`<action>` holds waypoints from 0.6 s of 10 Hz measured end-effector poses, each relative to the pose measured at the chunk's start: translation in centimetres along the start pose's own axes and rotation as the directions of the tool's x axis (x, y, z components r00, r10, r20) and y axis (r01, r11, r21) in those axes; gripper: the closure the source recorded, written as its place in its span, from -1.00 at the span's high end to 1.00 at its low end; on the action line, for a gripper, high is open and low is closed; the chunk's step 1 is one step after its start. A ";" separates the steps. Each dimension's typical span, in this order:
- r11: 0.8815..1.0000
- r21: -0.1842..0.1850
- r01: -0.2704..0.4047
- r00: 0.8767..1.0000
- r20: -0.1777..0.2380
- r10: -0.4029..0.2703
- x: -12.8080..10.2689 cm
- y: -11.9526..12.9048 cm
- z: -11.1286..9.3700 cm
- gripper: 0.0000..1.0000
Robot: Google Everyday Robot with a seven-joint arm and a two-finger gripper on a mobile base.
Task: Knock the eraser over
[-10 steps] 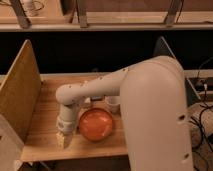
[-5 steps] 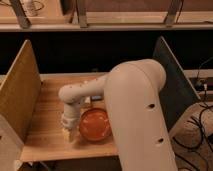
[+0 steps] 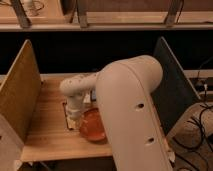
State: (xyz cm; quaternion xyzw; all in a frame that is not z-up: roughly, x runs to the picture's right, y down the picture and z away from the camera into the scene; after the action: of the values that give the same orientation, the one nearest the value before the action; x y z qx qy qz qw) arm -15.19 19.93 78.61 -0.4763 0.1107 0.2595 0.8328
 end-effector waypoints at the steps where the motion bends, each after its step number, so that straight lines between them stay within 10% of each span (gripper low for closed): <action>1: 0.999 0.038 -0.032 0.999 0.014 0.032 0.3 -1.8 -1.2 -1.00; 6: 0.963 0.201 -0.179 0.984 0.027 0.177 5.5 -6.4 -7.1 -1.00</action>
State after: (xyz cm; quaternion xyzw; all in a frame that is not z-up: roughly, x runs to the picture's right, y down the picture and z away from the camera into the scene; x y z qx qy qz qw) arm -6.64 13.03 77.21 -0.3759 0.1753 0.3226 0.8508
